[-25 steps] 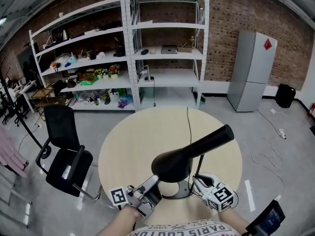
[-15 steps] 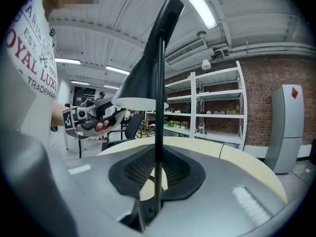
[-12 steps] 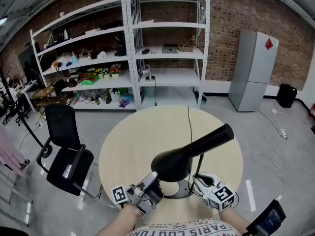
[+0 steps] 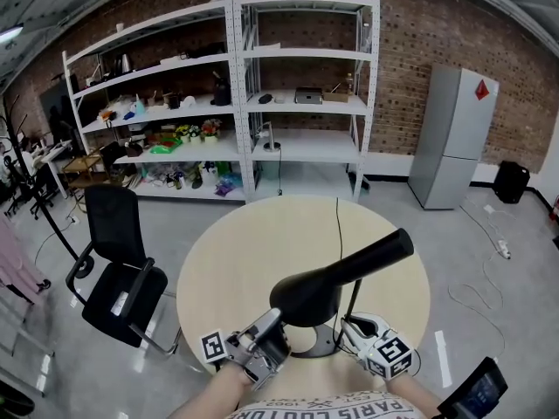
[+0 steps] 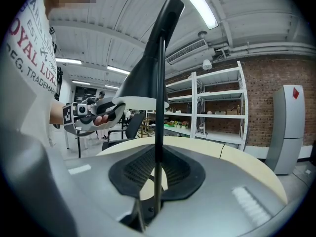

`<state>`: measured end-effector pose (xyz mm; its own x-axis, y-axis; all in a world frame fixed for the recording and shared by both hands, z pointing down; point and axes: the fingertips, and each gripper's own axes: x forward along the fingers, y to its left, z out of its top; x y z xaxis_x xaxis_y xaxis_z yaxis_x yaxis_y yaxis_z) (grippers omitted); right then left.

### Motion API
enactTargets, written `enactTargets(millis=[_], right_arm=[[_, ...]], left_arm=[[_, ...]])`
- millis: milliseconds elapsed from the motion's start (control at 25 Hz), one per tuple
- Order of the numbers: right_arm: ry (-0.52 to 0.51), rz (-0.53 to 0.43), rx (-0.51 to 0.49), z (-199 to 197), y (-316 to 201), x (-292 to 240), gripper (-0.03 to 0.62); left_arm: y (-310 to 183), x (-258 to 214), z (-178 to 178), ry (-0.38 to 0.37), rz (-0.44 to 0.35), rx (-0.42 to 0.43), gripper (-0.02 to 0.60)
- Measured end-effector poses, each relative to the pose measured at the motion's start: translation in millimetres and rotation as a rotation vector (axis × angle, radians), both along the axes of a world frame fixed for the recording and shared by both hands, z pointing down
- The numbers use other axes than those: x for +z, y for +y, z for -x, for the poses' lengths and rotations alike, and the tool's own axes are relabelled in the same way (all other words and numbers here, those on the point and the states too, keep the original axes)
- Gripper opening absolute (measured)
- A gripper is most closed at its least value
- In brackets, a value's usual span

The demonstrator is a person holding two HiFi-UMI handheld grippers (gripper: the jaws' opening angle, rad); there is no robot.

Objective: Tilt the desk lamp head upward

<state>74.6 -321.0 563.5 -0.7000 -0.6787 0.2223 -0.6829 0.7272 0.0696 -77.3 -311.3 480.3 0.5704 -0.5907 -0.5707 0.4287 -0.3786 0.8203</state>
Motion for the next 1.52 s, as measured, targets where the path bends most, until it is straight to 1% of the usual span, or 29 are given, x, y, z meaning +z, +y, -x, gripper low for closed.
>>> enactTargets(millis=[160, 440, 680, 960, 1520], right_arm=[[0.003, 0.008, -0.009, 0.2, -1.0, -1.4, 0.044], [0.014, 0.013, -0.021, 1.0, 0.1, 0.7, 0.044], [0.001, 0.003, -0.029, 1.1, -2.1, 0.5, 0.046], [0.003, 0.008, -0.027, 1.0, -2.4, 1.4, 0.044], [0.006, 0.016, -0.005, 1.6, -3.4, 4.0, 0.044]], left_arm=[[-1.5, -1.9, 0.4, 0.003, 0.013, -0.002, 0.043], [-1.0, -1.2, 4.1, -0.018, 0.028, 0.001, 0.043], [-5.2, -10.5, 12.3, 0.005, 0.021, -0.003, 0.034], [-7.3, -16.1, 18.9, -0.02, 0.014, -0.017, 0.032], [-14.2, -30.4, 31.7, -0.026, 0.013, -0.048, 0.026]])
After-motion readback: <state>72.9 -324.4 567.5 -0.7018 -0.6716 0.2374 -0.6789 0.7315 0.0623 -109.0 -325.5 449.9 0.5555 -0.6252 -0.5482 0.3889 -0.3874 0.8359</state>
